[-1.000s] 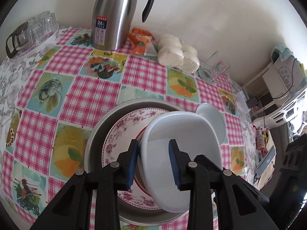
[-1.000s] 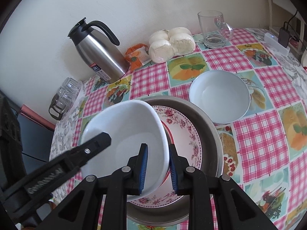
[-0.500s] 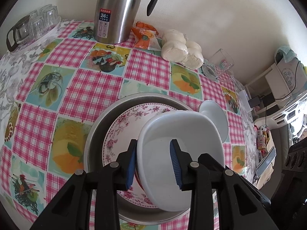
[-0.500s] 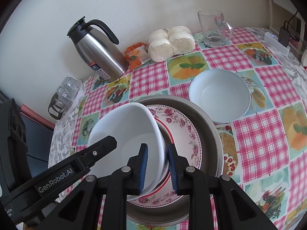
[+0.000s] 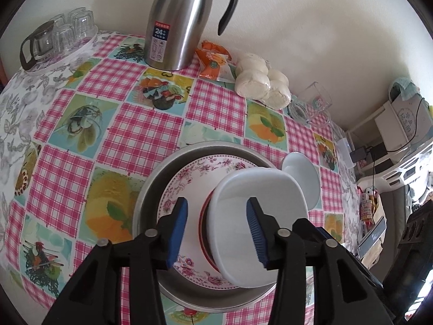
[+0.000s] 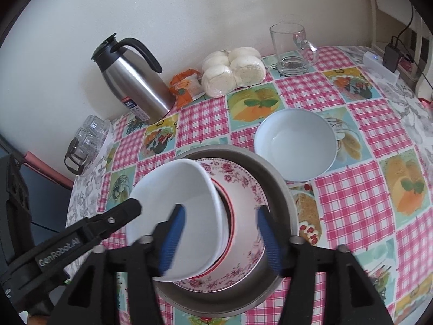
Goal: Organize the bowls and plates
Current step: 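Lower the white square bowl into the red-rimmed bowl and open the right tool, then move the right tool to the pale blue bowl's rim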
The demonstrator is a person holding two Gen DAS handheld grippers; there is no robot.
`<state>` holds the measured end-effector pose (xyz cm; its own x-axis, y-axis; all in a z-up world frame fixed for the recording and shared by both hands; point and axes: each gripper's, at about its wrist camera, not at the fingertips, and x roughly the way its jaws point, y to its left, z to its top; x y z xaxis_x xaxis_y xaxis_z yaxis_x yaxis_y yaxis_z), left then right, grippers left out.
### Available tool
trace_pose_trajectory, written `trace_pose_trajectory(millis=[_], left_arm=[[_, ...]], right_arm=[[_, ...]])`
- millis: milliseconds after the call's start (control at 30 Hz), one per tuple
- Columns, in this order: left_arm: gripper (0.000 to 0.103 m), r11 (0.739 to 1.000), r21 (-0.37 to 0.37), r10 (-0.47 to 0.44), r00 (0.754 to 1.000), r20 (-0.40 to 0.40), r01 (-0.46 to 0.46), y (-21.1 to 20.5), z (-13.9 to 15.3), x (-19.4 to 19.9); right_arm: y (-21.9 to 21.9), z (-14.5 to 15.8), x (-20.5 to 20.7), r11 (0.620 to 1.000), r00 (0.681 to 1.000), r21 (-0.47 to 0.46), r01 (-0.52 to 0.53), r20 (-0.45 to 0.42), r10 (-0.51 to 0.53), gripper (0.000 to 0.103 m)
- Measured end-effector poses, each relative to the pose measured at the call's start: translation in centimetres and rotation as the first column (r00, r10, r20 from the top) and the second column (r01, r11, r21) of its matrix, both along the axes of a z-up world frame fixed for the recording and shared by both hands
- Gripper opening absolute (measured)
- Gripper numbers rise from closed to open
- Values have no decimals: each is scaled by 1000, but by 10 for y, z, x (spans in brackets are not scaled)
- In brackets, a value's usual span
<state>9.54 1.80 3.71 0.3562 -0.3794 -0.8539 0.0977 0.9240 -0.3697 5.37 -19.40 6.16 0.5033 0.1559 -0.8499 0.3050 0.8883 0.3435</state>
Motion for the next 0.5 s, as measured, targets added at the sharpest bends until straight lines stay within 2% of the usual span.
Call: trace_pose_trajectory(millis=[233,367,500], left_arm=[[66,999,35,35,999,-41,-34,5,-9,4],[72,997,51,58,997,-53,-55,9,-13,5],[77,995,68,75,995,-62,-71,12,-14,7]], right_arm=[[-3,-10,2,1000,998,-16,15,-58,-16,82],[-1,-16,3,1000,996,-25,6,-83,-8,99],[-2,-20,3,1000,995,-29,11,-95,-13,100]])
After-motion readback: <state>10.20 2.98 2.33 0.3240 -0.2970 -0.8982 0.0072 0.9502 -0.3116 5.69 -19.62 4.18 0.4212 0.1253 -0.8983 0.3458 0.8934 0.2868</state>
